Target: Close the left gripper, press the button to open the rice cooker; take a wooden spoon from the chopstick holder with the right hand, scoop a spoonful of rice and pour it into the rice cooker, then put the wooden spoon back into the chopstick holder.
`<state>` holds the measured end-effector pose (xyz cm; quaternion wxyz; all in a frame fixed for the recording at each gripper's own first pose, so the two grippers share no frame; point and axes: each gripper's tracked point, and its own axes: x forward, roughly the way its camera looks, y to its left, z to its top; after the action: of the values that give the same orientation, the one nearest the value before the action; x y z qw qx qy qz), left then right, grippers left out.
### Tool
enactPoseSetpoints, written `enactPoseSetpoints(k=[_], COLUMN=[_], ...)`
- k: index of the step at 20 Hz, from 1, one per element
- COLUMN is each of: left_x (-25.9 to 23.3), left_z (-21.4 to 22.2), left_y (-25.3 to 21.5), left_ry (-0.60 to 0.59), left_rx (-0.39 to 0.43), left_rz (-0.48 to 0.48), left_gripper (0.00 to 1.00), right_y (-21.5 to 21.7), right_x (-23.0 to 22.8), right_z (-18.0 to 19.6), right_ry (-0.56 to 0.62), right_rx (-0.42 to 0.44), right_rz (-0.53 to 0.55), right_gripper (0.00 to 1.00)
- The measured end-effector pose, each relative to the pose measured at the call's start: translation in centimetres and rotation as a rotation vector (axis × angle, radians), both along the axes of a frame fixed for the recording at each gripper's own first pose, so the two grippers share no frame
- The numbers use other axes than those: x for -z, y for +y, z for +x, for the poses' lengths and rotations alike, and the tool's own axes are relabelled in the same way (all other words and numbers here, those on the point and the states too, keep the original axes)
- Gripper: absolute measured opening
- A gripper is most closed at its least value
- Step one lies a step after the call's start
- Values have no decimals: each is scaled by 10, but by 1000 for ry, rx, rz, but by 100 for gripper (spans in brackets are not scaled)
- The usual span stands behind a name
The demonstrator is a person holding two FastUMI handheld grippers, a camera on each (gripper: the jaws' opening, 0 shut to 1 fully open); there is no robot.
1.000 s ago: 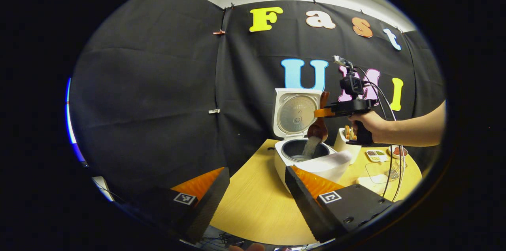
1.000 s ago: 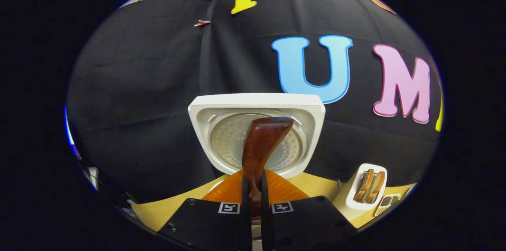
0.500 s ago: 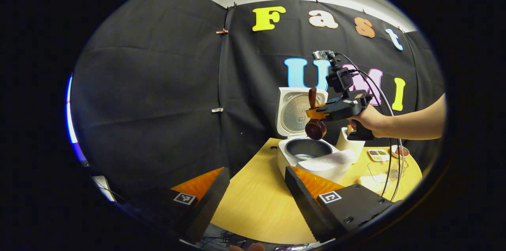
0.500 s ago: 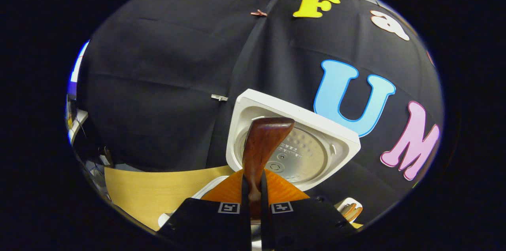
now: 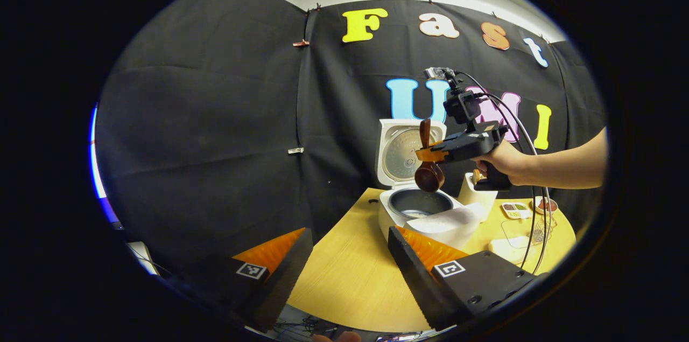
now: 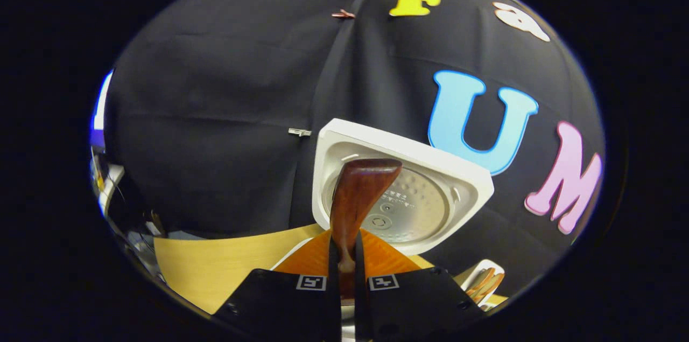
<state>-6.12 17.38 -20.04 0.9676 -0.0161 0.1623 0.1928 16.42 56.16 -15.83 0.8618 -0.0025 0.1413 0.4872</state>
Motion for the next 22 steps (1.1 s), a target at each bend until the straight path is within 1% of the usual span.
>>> enactPoseSetpoints(k=[4,5,6,8,9,10,11,12,14,15,17,19,20,22], left_x=[2,1,0,-1,0,-1,-2,-3,-8,-9,-9,-8,-9,-10], left_z=[3,2,3,3,3,4,3,4,5,6,7,7,8,9], left_y=[-2,-3,-3,-4,-4,-4,-3,-4,-5,-6,-8,-10,-11,-13], left_ry=[5,4,3,1,0,-1,-4,-5,-18,-20,-20,-17,-19,-23], left_rx=[4,7,11,14,15,14,13,14,13,14,18,22,23,24], left_rz=[-1,-1,0,-1,-3,-4,-3,-5,-6,-5,0,4,2,-6], left_gripper=[97,97,97,97,97,97,97,97,97,97,97,97,97,97], right_y=[-16,-20,-22,-25,-30,-37,-43,-47,-65,-68,-68,-82,-88,-103], right_x=[27,32,36,33,31,29,26,29,44,46,40,34,28,18], right_z=[14,17,17,20,28,35,42,44,59,61,59,69,72,73], right_ry=[246,323,424,644,725,790,840,870,755,751,832,839,837,875], right_rx=[81,105,119,142,174,198,207,214,266,270,264,285,284,278], right_rz=[77,113,170,318,399,473,527,526,452,456,521,569,592,649], right_gripper=[14,10,14,14,14,17,14,14,14,14,14,14,14,14])
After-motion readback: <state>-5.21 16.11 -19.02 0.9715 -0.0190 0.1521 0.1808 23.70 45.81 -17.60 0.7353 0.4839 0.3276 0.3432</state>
